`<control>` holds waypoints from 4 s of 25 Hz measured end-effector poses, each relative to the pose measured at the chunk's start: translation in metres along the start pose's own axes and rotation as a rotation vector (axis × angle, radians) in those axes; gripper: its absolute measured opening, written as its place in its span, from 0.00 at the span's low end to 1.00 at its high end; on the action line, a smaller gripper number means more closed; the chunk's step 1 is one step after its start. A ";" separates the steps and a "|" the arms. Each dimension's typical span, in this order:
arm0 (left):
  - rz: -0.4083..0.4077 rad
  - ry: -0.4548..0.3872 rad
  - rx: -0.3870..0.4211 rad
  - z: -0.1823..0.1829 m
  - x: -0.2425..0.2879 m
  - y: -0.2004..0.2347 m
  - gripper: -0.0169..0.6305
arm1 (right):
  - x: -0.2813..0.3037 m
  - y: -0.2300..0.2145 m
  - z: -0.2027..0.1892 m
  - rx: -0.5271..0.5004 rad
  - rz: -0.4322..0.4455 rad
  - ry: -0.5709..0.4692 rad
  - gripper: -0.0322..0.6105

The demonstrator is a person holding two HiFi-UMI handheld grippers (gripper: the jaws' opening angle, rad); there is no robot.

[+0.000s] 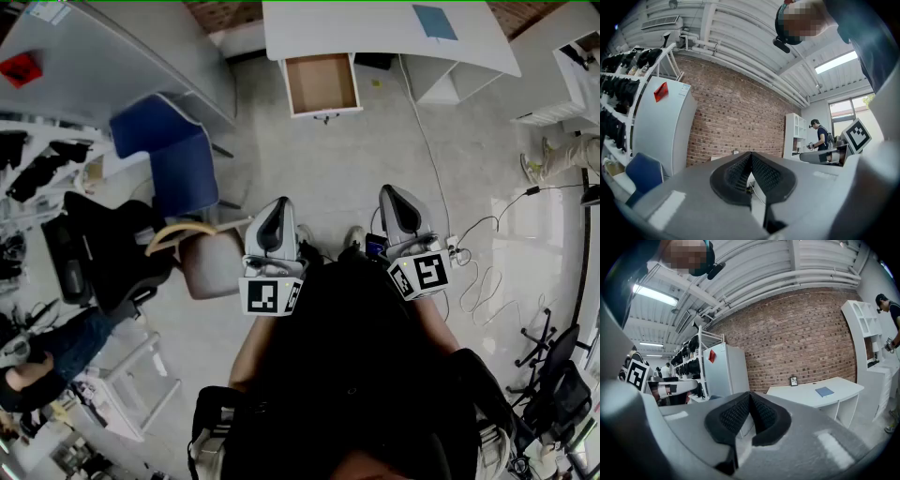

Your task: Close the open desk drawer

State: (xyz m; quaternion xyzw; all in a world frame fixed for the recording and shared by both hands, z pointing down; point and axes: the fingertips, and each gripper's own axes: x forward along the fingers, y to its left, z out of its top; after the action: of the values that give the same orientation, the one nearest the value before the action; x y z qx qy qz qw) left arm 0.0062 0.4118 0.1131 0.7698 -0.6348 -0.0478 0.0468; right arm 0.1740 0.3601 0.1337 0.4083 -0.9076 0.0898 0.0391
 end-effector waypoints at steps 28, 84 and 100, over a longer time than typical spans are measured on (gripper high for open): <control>-0.066 -0.038 0.008 0.011 -0.013 0.055 0.48 | 0.023 0.042 -0.004 0.035 -0.077 -0.051 0.44; -0.164 0.390 0.418 -0.123 0.283 0.097 0.49 | 0.285 -0.172 -0.077 -0.248 0.365 0.374 0.44; -0.380 0.694 0.494 -0.283 0.326 0.145 0.52 | 0.344 -0.203 -0.214 -0.493 0.455 0.711 0.44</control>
State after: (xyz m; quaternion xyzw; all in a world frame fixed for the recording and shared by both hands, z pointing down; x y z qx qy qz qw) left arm -0.0357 0.0670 0.4085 0.8310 -0.4216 0.3576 0.0619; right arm 0.0968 0.0170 0.4200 0.1221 -0.8985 0.0124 0.4214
